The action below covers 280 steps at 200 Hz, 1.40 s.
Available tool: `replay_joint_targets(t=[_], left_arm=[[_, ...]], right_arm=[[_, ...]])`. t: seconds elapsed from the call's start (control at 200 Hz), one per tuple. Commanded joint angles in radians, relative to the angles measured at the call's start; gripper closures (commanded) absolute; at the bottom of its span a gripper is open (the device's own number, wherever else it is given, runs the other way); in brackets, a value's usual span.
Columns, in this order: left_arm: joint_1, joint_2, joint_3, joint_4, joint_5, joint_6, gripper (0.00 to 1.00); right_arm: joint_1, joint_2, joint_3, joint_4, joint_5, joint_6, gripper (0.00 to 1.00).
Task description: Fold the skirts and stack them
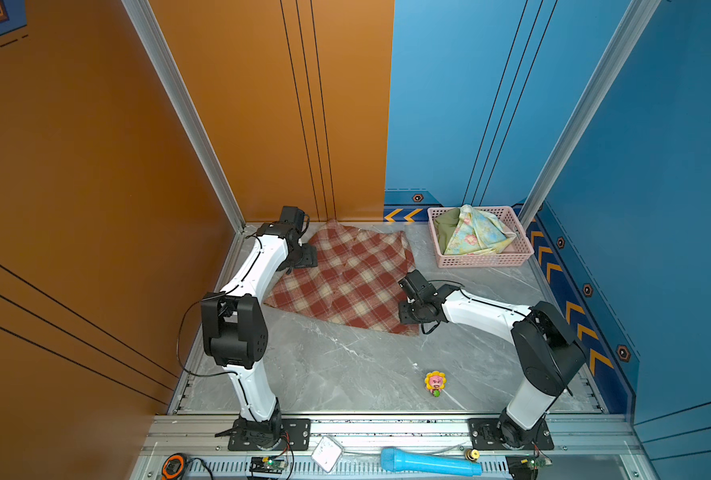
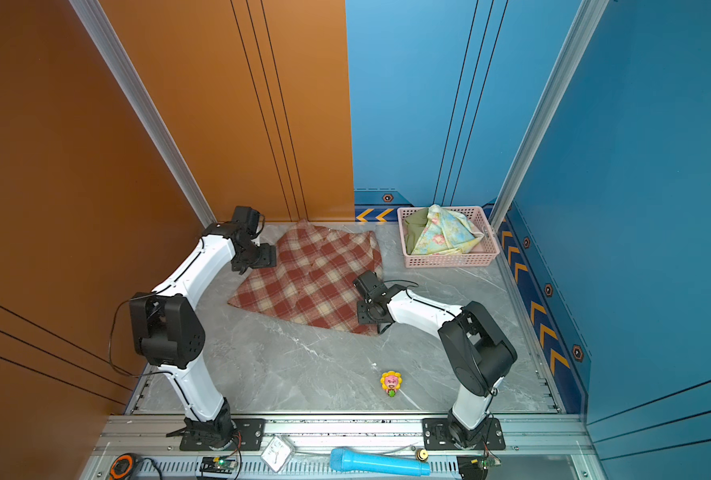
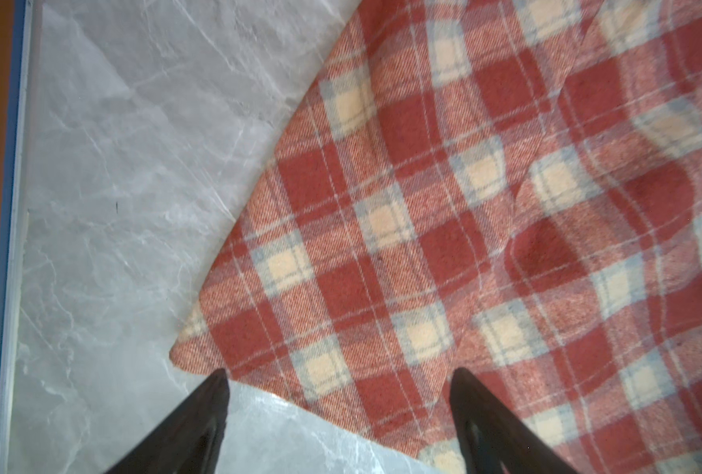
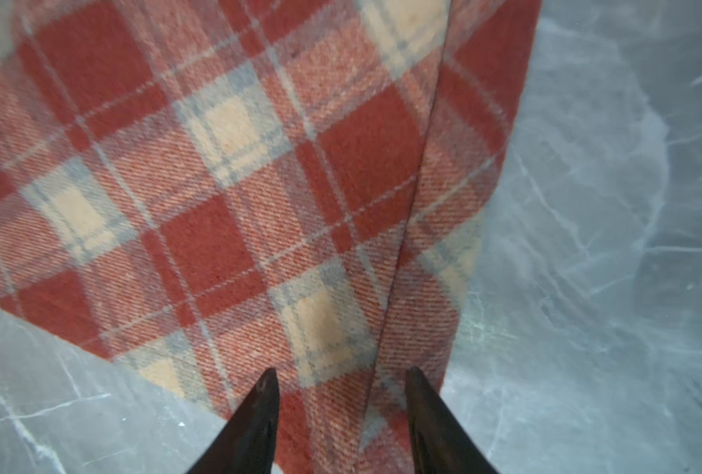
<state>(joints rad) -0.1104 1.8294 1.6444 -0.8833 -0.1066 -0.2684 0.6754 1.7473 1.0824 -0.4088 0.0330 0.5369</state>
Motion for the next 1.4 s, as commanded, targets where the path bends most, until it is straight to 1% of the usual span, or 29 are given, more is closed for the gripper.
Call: replay_joint_targets(t=[0.0,0.09,0.135,0.165,0.17,0.175,0.215,0.255,0.385,0.561,0.716,0.791,0.851,0.876,0.921,0.966,0.991,1.011,1.076,1.217,1.297,1.397], left_arm=[[-0.008,-0.051,-0.042,0.04,-0.005,-0.025,0.15],[-0.013,-0.066,-0.054,0.041,-0.004,-0.025,0.15],[-0.015,-0.072,-0.057,0.042,-0.002,-0.025,0.15],[-0.016,-0.076,-0.058,0.042,0.001,-0.025,0.15],[-0.015,-0.077,-0.058,0.042,0.002,-0.025,0.15],[-0.016,-0.077,-0.059,0.042,0.003,-0.025,0.15],[-0.017,-0.081,-0.061,0.042,0.008,-0.025,0.15],[-0.017,-0.084,-0.064,0.041,0.011,-0.023,0.15],[-0.011,-0.092,-0.075,0.042,0.016,-0.022,0.15],[-0.009,-0.091,-0.097,0.045,0.018,-0.014,0.15],[-0.013,-0.088,-0.118,0.052,0.016,-0.012,0.15],[-0.016,-0.084,-0.12,0.053,0.015,-0.012,0.15],[-0.02,-0.079,-0.121,0.053,0.012,-0.012,0.15],[-0.021,-0.076,-0.122,0.053,0.01,-0.011,0.15],[-0.023,-0.072,-0.125,0.053,0.009,-0.011,0.15],[-0.024,-0.066,-0.127,0.053,0.006,-0.009,0.15],[-0.026,-0.061,-0.128,0.053,0.004,-0.009,0.15],[-0.027,-0.058,-0.129,0.053,0.004,-0.009,0.16],[-0.03,-0.046,-0.128,0.053,0.002,-0.008,0.15],[-0.032,-0.016,-0.134,0.051,-0.011,0.0,0.16],[-0.036,-0.001,-0.138,0.052,-0.011,0.004,0.16],[-0.045,0.017,-0.136,0.053,-0.01,0.008,0.17]], right_arm=[[0.012,0.031,-0.02,-0.008,0.036,0.026,0.54],[0.01,0.042,-0.035,0.011,0.026,0.034,0.59],[0.007,0.046,-0.037,0.017,0.019,0.037,0.68],[0.008,0.046,-0.038,0.017,0.019,0.036,0.76],[0.008,0.046,-0.037,0.017,0.018,0.037,0.79],[0.008,0.046,-0.037,0.017,0.018,0.037,0.79],[0.009,0.035,-0.037,0.018,0.019,0.036,0.91],[0.01,0.011,-0.042,0.017,0.027,0.04,1.0],[0.007,-0.092,-0.069,0.016,0.041,0.046,1.0],[-0.03,-0.288,-0.15,0.016,0.024,0.071,1.0],[-0.112,-0.464,-0.273,0.034,0.008,0.117,1.0],[-0.158,-0.502,-0.344,0.059,-0.021,0.137,1.0],[-0.177,-0.513,-0.385,0.067,-0.026,0.145,1.0],[-0.179,-0.514,-0.395,0.066,-0.021,0.147,0.9],[-0.18,-0.516,-0.404,0.063,-0.009,0.143,0.65],[-0.179,-0.519,-0.405,0.062,0.01,0.137,0.44],[-0.181,-0.519,-0.4,0.063,0.021,0.128,0.35],[-0.183,-0.517,-0.396,0.062,0.026,0.122,0.32],[-0.199,-0.501,-0.376,0.061,0.035,0.102,0.27],[-0.23,-0.417,-0.316,0.062,0.039,0.045,0.27],[-0.232,-0.359,-0.285,0.062,0.041,0.019,0.28],[-0.228,-0.293,-0.255,0.063,0.028,0.006,0.34]])
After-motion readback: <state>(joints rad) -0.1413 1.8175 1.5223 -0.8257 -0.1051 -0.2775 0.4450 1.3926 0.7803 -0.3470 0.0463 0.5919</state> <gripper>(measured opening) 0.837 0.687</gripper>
